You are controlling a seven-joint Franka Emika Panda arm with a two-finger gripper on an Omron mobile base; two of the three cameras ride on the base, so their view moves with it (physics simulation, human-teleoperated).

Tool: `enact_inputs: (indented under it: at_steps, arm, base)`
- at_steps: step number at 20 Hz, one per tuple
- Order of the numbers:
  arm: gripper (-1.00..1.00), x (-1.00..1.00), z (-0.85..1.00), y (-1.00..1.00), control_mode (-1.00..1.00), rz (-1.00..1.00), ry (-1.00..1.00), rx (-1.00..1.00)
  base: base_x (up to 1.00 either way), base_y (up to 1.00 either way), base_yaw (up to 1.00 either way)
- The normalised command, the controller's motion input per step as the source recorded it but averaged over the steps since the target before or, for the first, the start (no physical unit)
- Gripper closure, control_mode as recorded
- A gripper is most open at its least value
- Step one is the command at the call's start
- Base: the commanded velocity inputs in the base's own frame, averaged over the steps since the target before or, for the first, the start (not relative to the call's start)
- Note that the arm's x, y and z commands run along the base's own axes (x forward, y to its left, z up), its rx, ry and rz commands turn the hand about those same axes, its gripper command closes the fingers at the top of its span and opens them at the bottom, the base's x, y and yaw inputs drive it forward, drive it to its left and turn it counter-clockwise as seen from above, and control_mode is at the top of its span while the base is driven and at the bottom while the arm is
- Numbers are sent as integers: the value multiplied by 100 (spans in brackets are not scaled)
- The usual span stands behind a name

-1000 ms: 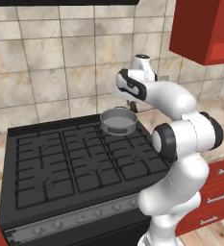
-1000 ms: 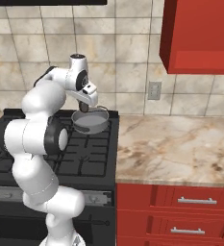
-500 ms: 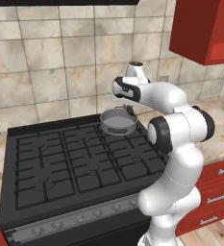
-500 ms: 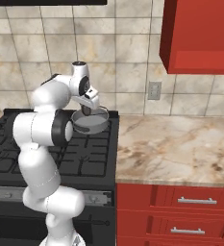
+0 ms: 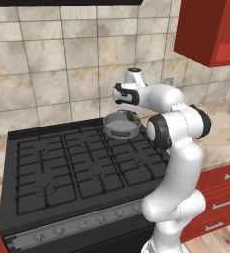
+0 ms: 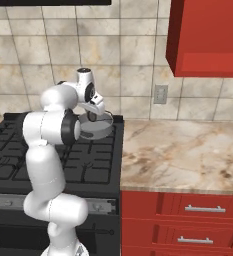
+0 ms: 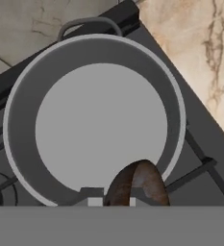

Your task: Open the cabinet and move the ladle to the pot. Then close the cabinet.

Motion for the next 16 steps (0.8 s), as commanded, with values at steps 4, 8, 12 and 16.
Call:
enact_inputs:
  at_steps: [4,8,12,16]
  arm:
    - [100,37,-28,1,-100,0,0,-1]
    - [100,33,-29,8,-100,0,0,-1]
    - [100,29,-19,6,-100,0,0,-1]
    - [100,20,-9,8,-100,0,-1,-1]
  base:
    - [0,0,0]
    - [0,0,0]
    - [0,0,0]
    - [0,0,0]
